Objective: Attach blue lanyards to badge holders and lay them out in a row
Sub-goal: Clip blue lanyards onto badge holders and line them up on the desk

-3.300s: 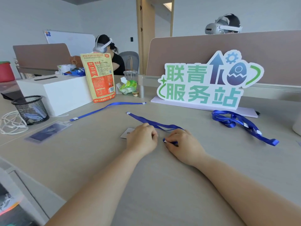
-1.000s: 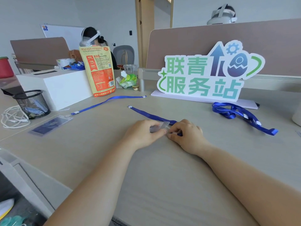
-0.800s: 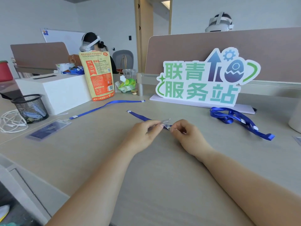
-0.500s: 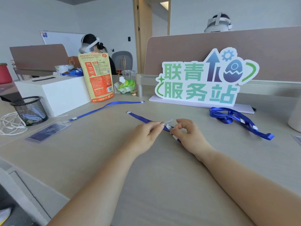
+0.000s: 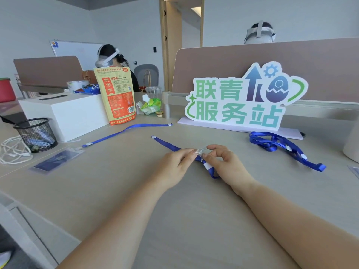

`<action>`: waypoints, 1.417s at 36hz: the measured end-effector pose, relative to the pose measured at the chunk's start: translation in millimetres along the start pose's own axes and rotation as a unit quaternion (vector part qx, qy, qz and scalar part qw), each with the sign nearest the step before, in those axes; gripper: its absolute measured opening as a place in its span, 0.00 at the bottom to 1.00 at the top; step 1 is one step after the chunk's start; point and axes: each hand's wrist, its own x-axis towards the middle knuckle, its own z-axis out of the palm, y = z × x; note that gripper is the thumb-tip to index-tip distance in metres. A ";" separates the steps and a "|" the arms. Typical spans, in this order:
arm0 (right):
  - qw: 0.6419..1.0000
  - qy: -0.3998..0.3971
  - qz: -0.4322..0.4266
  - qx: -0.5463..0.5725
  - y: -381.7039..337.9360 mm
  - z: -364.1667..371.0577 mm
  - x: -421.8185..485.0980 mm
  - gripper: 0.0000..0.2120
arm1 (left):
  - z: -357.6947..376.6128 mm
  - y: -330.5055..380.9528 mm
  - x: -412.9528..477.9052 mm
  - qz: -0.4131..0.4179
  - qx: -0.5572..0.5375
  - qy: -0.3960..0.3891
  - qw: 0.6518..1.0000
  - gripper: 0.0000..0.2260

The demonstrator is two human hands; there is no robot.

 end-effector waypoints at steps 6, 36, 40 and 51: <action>0.999 -0.010 0.030 0.026 5.9 -2.7 5.9 0.16 | -0.2 6.7 -3.3 0.001 -0.008 0.009 1.000 0.15; 0.874 -0.008 -0.042 -0.485 17.9 -16.5 4.1 0.14 | -7.3 -18.3 2.7 -0.056 0.116 0.020 0.991 0.19; 0.865 0.002 0.033 -0.501 11.9 -40.4 5.6 0.12 | -4.7 -15.0 -1.2 -0.058 0.223 -0.061 0.971 0.24; 0.967 0.141 0.121 0.172 -10.2 -119.0 -5.2 0.08 | 20.2 6.1 3.9 0.015 0.236 -0.144 0.961 0.23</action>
